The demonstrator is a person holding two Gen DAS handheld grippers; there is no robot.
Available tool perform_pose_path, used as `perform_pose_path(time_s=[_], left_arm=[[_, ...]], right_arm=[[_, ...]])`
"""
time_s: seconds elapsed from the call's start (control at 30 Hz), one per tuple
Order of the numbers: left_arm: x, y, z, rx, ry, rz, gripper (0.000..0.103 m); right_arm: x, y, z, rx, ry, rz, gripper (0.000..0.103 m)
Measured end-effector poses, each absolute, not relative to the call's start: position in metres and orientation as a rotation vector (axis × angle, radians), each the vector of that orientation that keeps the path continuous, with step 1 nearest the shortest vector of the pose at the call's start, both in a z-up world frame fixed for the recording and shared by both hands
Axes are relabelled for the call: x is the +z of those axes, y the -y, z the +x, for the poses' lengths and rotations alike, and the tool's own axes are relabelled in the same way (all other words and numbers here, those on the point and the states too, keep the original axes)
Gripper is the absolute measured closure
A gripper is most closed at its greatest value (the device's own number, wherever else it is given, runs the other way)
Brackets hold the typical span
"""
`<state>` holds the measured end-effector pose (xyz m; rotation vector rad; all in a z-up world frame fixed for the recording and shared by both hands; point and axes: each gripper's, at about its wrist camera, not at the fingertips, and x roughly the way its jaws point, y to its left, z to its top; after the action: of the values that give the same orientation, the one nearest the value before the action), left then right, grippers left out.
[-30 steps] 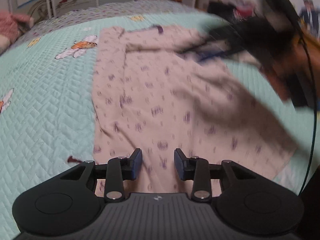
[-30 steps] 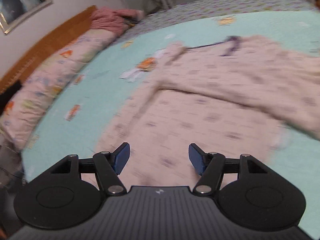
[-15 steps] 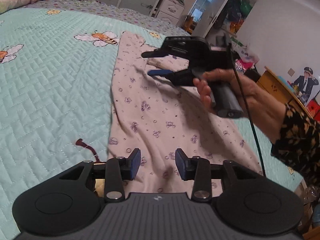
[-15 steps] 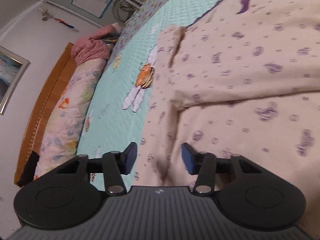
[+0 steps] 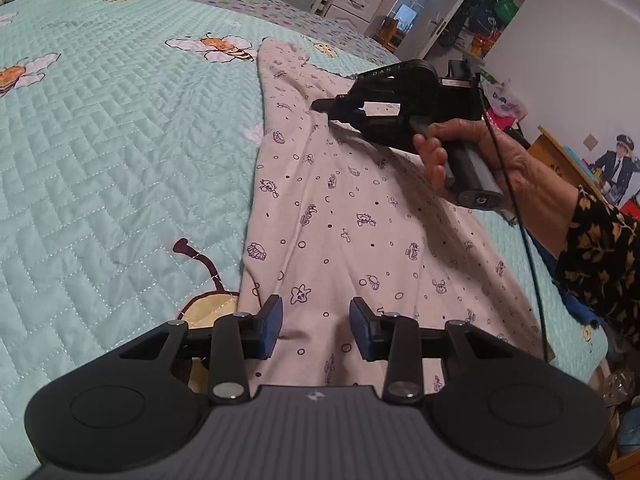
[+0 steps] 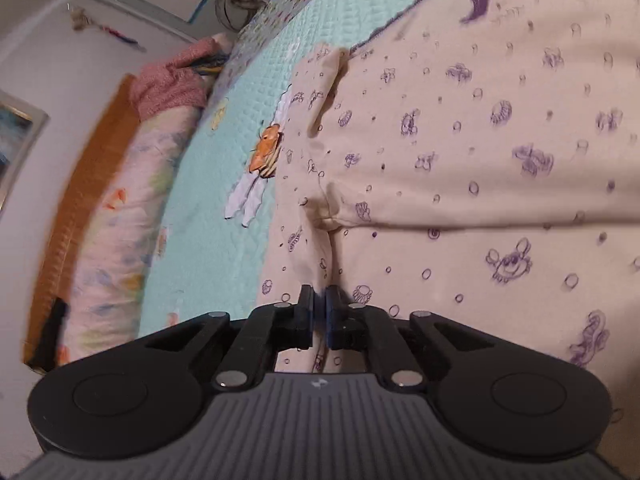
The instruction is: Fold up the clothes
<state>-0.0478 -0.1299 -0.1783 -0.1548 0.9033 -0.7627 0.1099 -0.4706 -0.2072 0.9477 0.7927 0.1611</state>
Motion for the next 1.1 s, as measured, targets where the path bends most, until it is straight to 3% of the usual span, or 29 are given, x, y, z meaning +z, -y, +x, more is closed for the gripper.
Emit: perform_pose_path(time_s=[0.03,0.1,0.13,0.3,0.57,0.63,0.7,0.83,0.93,1.0,1.1], left_arm=[[-0.177,0.128,-0.048,-0.759,-0.907,-0.162,0.063],[-0.174,0.123,-0.047,-0.745,-0.904,-0.198,0.063],[-0.172,0.119,-0.046,-0.736,-0.900,-0.221,0.063],[-0.161,0.099,-0.042,-0.669,-0.862,-0.353,0.062],[-0.165,0.099,-0.044,-0.541,-0.896,-0.271,0.061],[-0.170,0.100,-0.042,-0.543,-0.908,-0.275,0.061],[-0.175,0.100,-0.040,-0.544,-0.919,-0.274,0.060],[-0.178,0.105,-0.043,-0.536,-0.913,-0.230,0.060],[-0.176,0.112,-0.045,-0.535,-0.908,-0.168,0.060],[-0.173,0.116,-0.047,-0.530,-0.909,-0.121,0.060],[-0.168,0.117,-0.050,-0.528,-0.926,-0.091,0.060]], right_arm=[[-0.209,0.472,0.108,0.169,-0.774,0.965,0.089],[-0.212,0.477,0.101,0.208,-0.741,1.047,0.069],[-0.212,0.478,0.095,0.220,-0.736,1.081,0.066],[-0.204,0.461,0.050,0.323,-0.795,1.126,0.063],[-0.197,0.394,-0.014,0.382,-0.934,0.880,0.065],[-0.197,0.382,-0.015,0.380,-0.940,0.833,0.072],[-0.197,0.373,-0.016,0.360,-0.951,0.782,0.103],[-0.200,0.387,-0.021,0.309,-0.923,0.814,0.103],[-0.212,0.398,-0.024,0.363,-0.949,0.882,0.099],[-0.213,0.400,-0.029,0.414,-0.946,0.927,0.075],[-0.210,0.403,-0.040,0.455,-0.940,0.967,0.069]])
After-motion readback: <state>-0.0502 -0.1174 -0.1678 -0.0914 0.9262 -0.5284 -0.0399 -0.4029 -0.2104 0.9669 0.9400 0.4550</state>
